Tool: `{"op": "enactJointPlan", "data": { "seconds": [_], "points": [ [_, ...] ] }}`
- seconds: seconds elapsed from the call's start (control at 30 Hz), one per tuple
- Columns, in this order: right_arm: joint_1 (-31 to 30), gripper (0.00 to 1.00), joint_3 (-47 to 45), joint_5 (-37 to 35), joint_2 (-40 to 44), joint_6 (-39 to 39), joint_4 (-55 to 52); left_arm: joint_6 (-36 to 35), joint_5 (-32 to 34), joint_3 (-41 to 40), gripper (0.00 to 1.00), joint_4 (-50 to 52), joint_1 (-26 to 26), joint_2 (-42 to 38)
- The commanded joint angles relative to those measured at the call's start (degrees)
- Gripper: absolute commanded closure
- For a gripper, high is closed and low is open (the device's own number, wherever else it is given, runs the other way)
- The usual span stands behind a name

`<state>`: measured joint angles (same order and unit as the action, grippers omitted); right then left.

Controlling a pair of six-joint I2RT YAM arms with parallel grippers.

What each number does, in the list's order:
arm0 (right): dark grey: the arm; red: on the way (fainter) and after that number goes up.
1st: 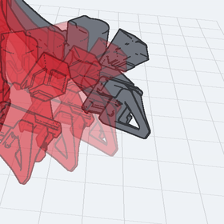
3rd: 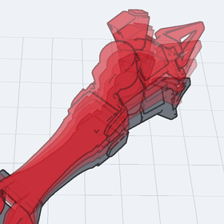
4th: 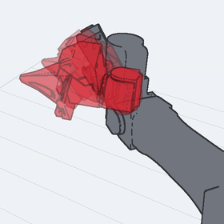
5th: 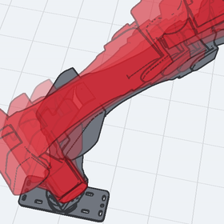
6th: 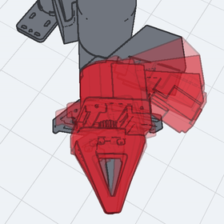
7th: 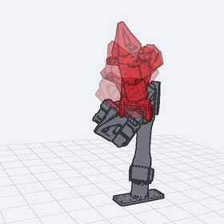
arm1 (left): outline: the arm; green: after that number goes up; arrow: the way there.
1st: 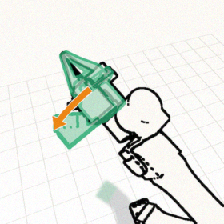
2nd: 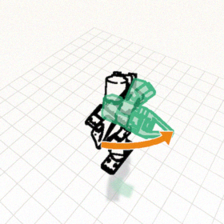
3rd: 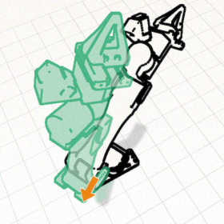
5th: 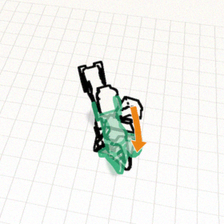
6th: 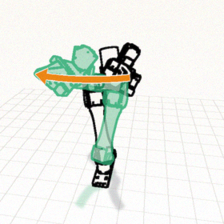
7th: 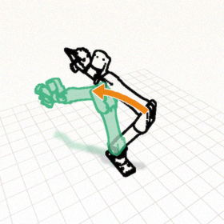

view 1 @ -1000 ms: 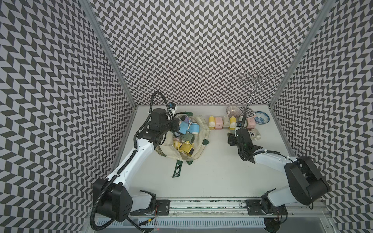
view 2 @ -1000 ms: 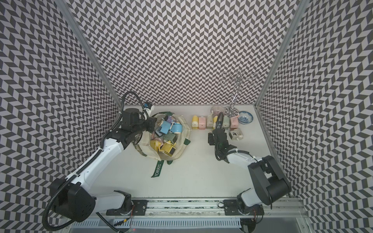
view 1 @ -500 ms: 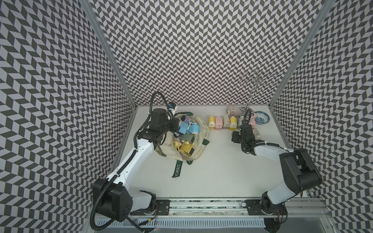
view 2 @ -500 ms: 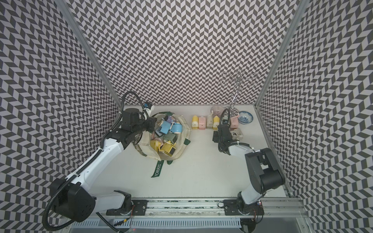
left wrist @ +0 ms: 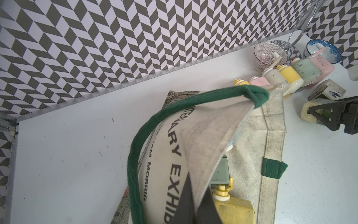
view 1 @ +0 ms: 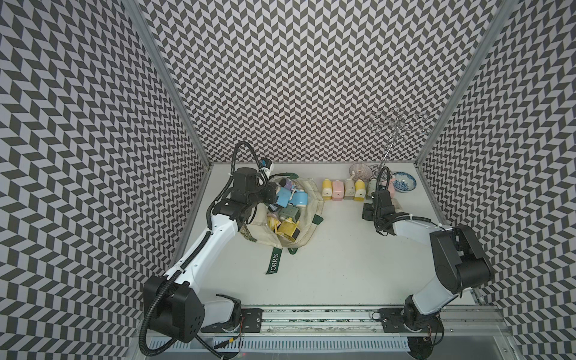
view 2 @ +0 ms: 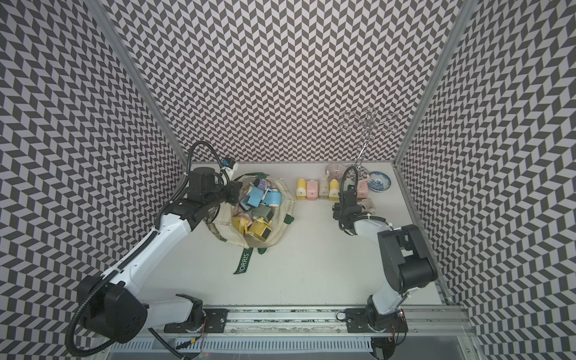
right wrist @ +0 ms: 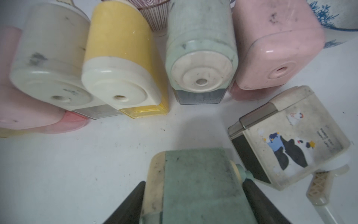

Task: Take out the pencil sharpeners from the tote bags
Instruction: Place the pencil sharpener at the center of the board.

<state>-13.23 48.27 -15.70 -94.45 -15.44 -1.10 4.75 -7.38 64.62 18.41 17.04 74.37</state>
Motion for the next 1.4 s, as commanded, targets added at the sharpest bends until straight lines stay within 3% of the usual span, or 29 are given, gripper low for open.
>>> {"op": "enactJointPlan", "data": {
  "seconds": [0.0, 0.3, 0.53, 0.87, 0.97, 1.17, 1.37],
  "points": [
    [0.4, 0.39, 2.8, -2.6, -1.4, 1.5, 1.1, -0.5, -1.6, 2.8, 1.00, -4.4, 0.4, -0.6],
    [1.8, 0.33, 5.0, -3.1, -3.9, 2.3, -0.5, -0.6, -1.6, 2.8, 1.00, -4.3, 0.5, -0.7],
    [2.0, 0.18, 4.4, -3.7, -3.5, 2.7, -0.4, -0.6, -1.5, 2.8, 1.00, -4.3, 0.4, -0.5],
    [2.0, 0.17, 2.9, -1.1, 1.3, 2.3, -0.2, -0.7, -1.4, 2.8, 1.00, -4.3, 0.6, -0.7],
    [1.7, 0.19, 1.5, 3.8, 7.0, 2.0, 0.9, -0.7, -1.4, 2.8, 1.00, -4.3, 0.5, -0.8],
    [-2.0, 0.25, -5.9, 21.2, 21.8, -0.3, 9.0, -0.7, 0.8, 3.2, 1.00, -3.4, 1.0, -0.5],
    [-16.9, 0.25, -6.7, 29.4, 27.4, 1.8, 10.8, -0.3, 0.2, 3.2, 1.00, -3.4, 1.0, -0.6]
  ]
}}
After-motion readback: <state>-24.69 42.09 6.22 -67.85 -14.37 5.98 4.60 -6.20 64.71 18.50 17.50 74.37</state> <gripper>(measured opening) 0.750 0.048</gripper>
